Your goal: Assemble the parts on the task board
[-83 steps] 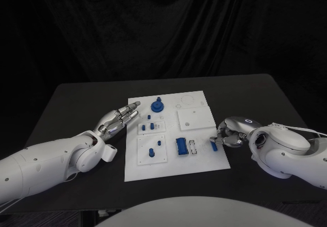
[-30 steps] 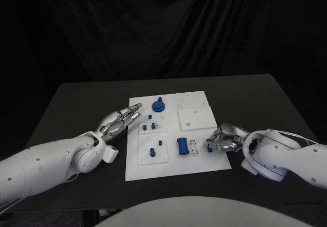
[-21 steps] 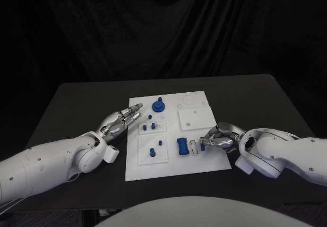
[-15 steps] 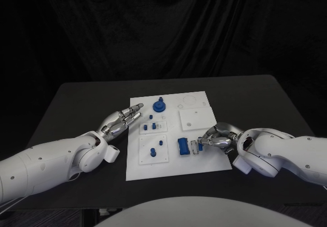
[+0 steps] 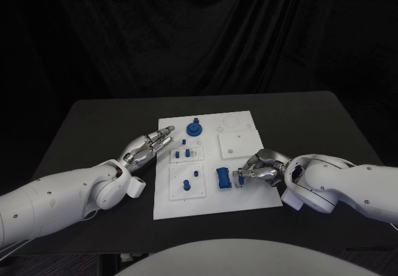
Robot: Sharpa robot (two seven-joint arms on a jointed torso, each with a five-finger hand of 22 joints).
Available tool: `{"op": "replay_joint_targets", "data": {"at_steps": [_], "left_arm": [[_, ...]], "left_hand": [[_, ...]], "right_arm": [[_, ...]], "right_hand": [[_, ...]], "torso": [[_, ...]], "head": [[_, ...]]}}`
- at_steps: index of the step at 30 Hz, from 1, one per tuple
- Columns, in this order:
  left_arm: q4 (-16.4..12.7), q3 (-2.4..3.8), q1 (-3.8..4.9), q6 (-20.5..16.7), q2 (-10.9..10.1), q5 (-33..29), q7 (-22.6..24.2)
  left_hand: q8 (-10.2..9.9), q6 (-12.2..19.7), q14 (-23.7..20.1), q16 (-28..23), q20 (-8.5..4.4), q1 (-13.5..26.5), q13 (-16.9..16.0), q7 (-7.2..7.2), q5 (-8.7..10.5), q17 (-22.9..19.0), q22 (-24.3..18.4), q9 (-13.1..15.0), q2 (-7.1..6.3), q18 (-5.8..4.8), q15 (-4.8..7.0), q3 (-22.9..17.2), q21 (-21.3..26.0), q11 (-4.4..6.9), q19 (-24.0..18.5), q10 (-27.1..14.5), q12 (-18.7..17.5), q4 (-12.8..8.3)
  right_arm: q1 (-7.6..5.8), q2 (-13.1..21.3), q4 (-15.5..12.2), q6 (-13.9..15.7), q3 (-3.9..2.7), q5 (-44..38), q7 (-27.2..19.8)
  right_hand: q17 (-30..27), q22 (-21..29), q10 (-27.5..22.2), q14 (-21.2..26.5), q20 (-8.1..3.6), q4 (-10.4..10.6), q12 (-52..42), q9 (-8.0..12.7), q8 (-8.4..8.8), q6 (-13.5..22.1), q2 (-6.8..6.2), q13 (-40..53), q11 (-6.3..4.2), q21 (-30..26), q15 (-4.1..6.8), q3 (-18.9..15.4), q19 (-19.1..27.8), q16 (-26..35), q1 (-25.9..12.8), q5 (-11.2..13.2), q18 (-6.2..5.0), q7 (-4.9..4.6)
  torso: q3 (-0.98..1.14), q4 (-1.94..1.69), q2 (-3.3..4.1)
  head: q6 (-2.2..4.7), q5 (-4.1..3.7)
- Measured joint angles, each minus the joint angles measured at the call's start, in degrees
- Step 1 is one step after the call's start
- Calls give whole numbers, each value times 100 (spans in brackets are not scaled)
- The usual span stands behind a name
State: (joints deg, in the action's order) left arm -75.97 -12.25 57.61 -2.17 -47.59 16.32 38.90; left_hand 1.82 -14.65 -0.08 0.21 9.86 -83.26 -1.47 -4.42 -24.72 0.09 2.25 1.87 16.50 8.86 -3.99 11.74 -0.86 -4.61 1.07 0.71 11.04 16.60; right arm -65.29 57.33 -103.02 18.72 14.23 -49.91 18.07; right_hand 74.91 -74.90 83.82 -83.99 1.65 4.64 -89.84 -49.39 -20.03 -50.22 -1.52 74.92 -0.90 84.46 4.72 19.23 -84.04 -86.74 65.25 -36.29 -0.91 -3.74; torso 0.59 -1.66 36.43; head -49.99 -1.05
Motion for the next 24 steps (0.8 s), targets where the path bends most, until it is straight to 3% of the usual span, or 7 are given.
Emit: {"op": "replay_joint_targets", "data": {"at_steps": [7,12,24], "left_arm": [[0,1,-7,4,0,0,0],[0,1,-10,10,0,0,0],[0,1,-16,18,0,0,0]], "left_hand": [[0,0,0,0,0,0,0,0,0,1,6,0,0,0,0,0,0,0,0,0,0,0],[0,0,0,0,0,0,0,0,0,-1,5,-1,0,0,0,0,0,0,0,0,0,0],[0,0,0,0,-1,0,1,0,0,-4,5,-1,0,0,0,0,0,0,0,0,0,0]], "right_arm": [[41,-61,55,-101,0,-212,62],[59,-95,94,-148,0,-323,106],[73,-134,124,-206,-1,-494,177]], "right_hand": [[0,0,0,0,0,-15,0,1,0,1,-10,0,0,0,0,15,0,0,-10,40,0,-1],[0,0,0,0,0,-15,0,3,-39,1,13,-1,0,0,0,15,0,0,-45,204,0,-2],[0,0,21,-2,0,299,0,121,-82,38,25,-1,19,0,-9,-251,0,22,-430,1392,0,3]], "torso": [[1,3,2],[3,9,3],[13,15,1]], "head": [[0,25],[0,27],[0,45]]}}
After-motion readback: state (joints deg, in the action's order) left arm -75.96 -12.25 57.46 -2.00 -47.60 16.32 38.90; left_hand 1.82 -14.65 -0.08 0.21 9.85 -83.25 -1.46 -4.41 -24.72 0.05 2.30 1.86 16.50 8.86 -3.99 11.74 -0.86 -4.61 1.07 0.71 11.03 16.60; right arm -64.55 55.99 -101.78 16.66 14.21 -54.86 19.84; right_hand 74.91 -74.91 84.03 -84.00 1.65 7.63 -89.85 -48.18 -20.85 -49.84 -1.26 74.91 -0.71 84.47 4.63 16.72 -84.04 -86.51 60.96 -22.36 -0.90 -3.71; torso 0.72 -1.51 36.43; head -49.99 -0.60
